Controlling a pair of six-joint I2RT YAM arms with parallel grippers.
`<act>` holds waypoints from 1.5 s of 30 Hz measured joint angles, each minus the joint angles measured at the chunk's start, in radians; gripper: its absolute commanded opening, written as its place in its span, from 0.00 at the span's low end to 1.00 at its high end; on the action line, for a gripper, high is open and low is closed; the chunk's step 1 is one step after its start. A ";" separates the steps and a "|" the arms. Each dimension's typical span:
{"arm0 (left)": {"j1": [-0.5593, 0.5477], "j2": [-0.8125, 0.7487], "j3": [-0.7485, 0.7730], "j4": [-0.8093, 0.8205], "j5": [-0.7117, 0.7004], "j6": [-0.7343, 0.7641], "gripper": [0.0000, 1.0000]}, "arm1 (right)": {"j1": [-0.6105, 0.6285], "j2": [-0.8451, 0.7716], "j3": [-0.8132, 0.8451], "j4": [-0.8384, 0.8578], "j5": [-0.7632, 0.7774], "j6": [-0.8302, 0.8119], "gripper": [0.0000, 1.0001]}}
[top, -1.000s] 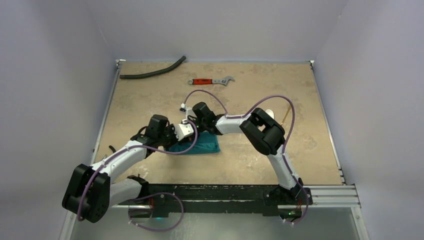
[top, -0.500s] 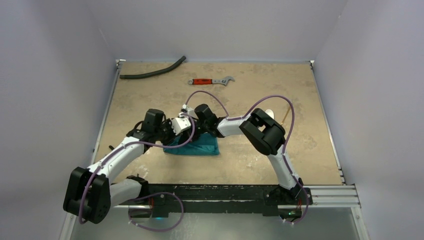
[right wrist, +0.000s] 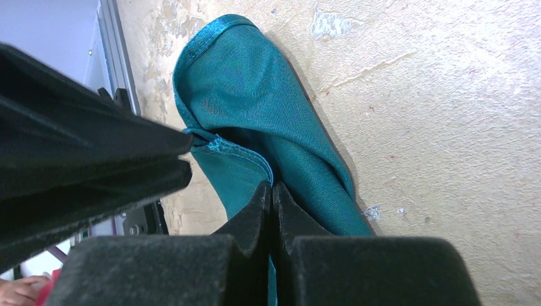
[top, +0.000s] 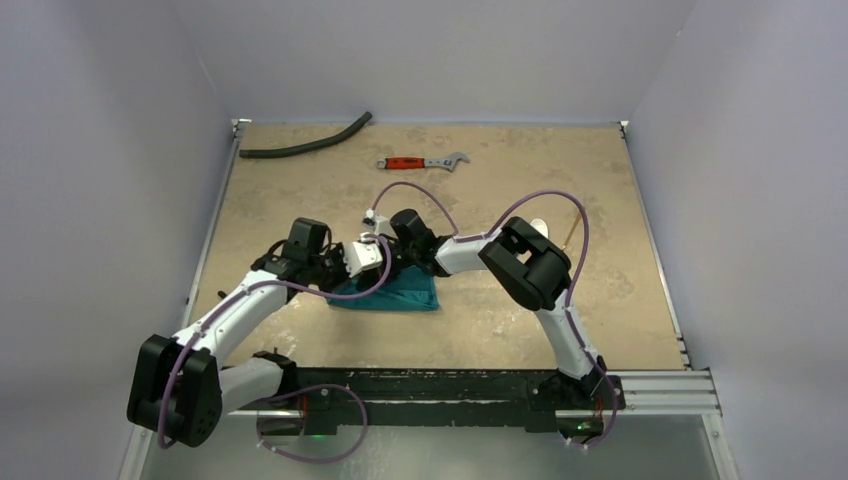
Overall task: Fold the napkin into a case and place the utensils inside
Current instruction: Stuff the top corner of the smaller-rectangle-folded napkin at the center of the board.
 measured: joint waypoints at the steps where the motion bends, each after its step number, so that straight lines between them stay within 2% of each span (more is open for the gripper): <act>1: 0.000 0.002 -0.002 0.013 -0.016 -0.001 0.19 | 0.000 0.000 -0.002 0.003 0.000 0.000 0.00; 7: -0.006 0.040 -0.029 0.114 -0.089 -0.012 0.21 | 0.000 0.000 -0.004 0.010 0.000 0.001 0.00; 13: -0.013 0.065 -0.054 0.135 -0.098 -0.031 0.20 | 0.000 -0.001 -0.007 0.015 0.000 0.006 0.00; 24: -0.014 0.085 -0.119 0.242 -0.150 -0.053 0.00 | 0.001 -0.027 -0.032 0.006 0.000 0.008 0.00; 37: -0.040 0.085 -0.132 0.270 -0.146 -0.088 0.00 | 0.002 -0.026 -0.031 -0.019 -0.083 0.025 0.00; 45: -0.047 0.071 -0.080 0.203 -0.133 -0.108 0.00 | 0.007 -0.023 0.004 -0.095 -0.072 0.033 0.00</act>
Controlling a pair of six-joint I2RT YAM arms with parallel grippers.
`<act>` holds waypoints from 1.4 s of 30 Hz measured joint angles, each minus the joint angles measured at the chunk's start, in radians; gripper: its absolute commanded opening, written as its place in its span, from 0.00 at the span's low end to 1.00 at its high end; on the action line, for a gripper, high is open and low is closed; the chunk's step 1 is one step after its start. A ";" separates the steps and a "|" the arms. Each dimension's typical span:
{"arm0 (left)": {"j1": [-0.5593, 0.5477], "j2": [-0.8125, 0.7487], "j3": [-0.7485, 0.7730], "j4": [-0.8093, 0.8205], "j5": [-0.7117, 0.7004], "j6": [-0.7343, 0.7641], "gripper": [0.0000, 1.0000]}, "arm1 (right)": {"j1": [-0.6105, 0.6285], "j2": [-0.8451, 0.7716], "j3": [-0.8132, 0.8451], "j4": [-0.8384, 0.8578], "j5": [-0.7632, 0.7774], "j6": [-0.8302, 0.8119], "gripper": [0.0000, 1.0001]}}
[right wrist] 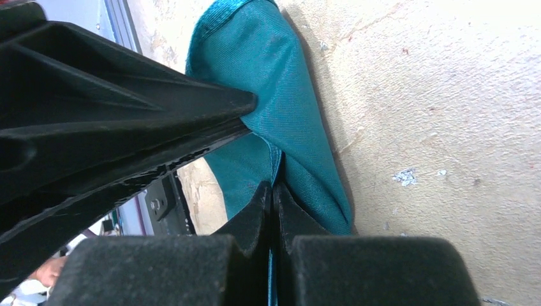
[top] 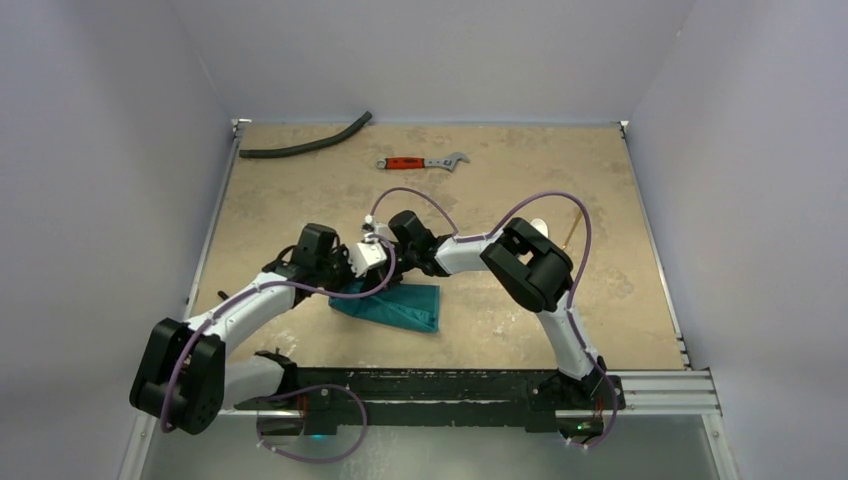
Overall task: Fold the napkin into a case and place the utensils inside
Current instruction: Stuff the top corner of the smaller-rectangle-folded napkin at the center of the board.
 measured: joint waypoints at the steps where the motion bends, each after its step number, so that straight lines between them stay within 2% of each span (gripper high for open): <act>1: 0.000 -0.006 0.005 -0.006 0.000 -0.004 0.00 | 0.000 0.000 0.001 -0.003 0.002 0.000 0.00; 10: 0.000 -0.038 0.026 -0.060 0.010 -0.011 0.00 | 0.001 0.000 0.001 -0.006 0.010 0.022 0.00; 29: -0.017 -0.081 -0.014 -0.088 0.026 0.082 0.00 | 0.002 -0.008 0.053 -0.123 0.069 0.026 0.00; 42: -0.018 -0.092 -0.023 -0.103 0.029 0.108 0.00 | -0.013 -0.027 0.043 -0.129 0.105 0.026 0.00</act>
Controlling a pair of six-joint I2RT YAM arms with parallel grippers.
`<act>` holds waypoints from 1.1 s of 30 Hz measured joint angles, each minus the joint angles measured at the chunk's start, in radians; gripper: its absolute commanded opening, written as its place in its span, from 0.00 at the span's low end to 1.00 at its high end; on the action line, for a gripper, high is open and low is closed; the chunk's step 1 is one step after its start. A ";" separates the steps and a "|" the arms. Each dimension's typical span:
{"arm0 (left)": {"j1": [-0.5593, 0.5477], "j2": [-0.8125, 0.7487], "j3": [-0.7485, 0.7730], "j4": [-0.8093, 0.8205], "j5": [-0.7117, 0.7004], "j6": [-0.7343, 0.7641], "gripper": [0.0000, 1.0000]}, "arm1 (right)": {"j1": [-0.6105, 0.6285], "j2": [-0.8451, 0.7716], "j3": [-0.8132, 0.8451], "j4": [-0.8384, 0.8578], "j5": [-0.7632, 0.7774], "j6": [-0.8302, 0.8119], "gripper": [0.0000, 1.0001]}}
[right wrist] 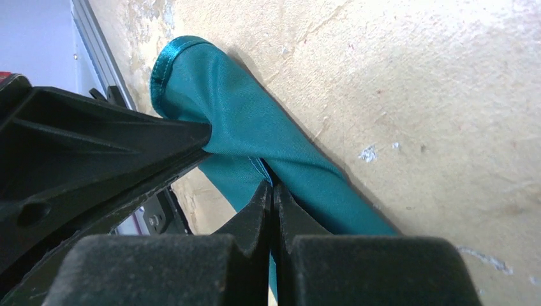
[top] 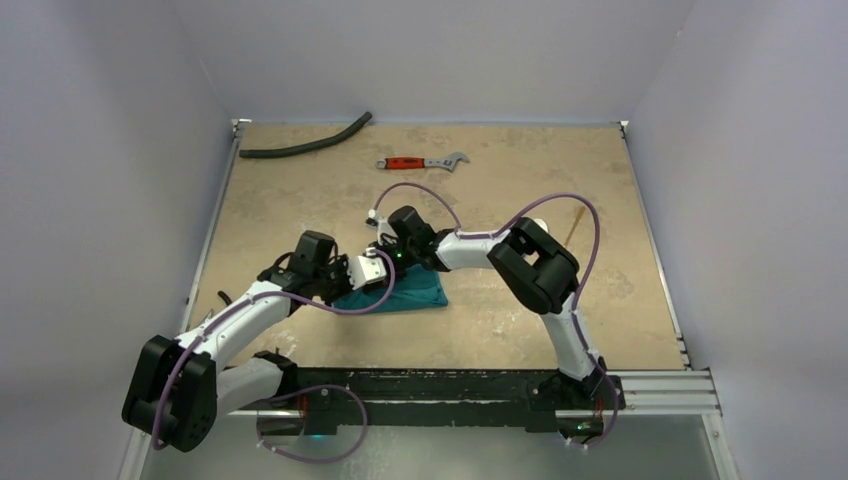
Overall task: Fold the napkin into a case and place the utensils inside
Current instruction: Stuff the top corner of the smaller-rectangle-folded napkin at the center of the board.
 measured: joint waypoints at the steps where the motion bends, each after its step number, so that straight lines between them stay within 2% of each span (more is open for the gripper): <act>1: 0.000 0.000 0.000 0.000 0.000 0.000 0.00 | 0.000 -0.008 -0.008 -0.003 0.004 0.000 0.00; 9: -0.002 0.003 0.000 0.001 0.005 -0.001 0.00 | -0.001 -0.023 -0.010 -0.029 0.027 -0.004 0.00; 21: -0.014 0.006 0.000 0.006 0.007 -0.008 0.00 | -0.001 0.062 0.122 -0.062 0.036 -0.028 0.00; 27: -0.015 0.006 0.000 0.000 0.008 -0.006 0.00 | -0.001 0.061 0.117 -0.059 0.036 -0.029 0.00; 33: -0.016 0.005 0.000 -0.008 0.008 0.000 0.00 | -0.006 0.014 0.039 -0.039 0.036 -0.031 0.00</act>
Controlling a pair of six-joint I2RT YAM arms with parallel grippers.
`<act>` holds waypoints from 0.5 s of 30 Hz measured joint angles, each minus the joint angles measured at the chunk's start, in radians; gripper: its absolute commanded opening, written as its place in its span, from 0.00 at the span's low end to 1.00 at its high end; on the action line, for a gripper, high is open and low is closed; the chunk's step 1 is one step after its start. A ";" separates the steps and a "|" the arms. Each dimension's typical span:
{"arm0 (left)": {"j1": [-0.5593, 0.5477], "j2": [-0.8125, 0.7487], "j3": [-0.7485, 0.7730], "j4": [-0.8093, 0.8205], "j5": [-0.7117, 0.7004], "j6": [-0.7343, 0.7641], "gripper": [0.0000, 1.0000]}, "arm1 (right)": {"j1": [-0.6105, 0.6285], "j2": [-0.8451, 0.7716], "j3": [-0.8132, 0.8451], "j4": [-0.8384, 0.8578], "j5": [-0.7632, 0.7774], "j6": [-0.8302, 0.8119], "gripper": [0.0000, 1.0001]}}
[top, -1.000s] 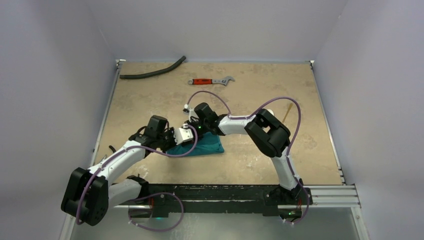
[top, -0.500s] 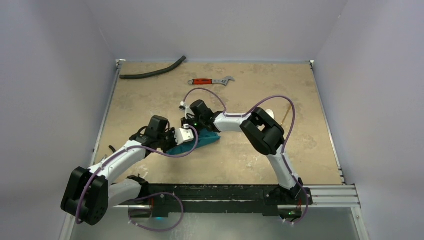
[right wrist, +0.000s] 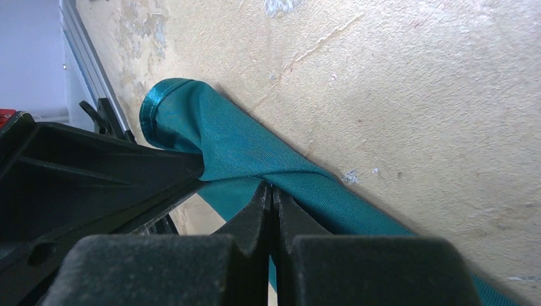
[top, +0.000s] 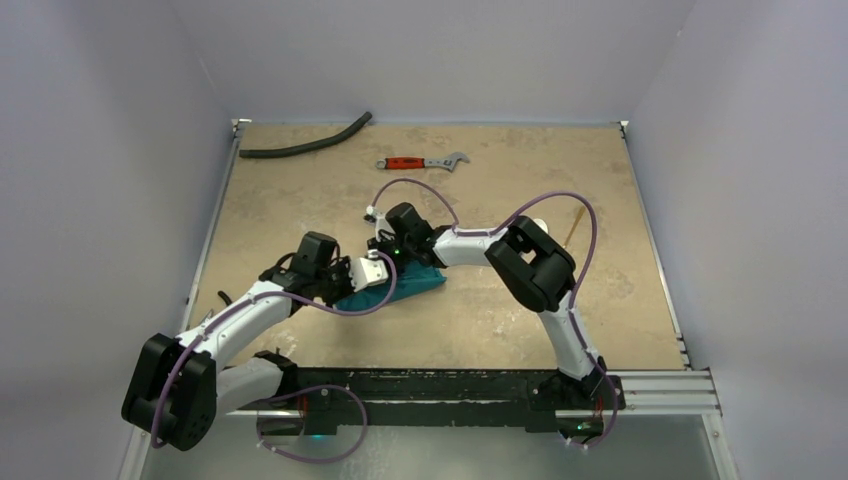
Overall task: Fold the napkin into a case and place the utensils inside
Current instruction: Stuff the top corner of the smaller-rectangle-folded napkin at the center of the board.
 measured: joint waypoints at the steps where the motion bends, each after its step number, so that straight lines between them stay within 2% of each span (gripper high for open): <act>1: -0.001 0.000 0.000 0.000 0.000 0.000 0.00 | -0.001 0.000 -0.001 0.000 0.000 -0.001 0.00; 15: -0.007 0.015 -0.002 0.007 0.037 0.036 0.00 | 0.000 0.000 0.035 -0.017 0.019 -0.007 0.00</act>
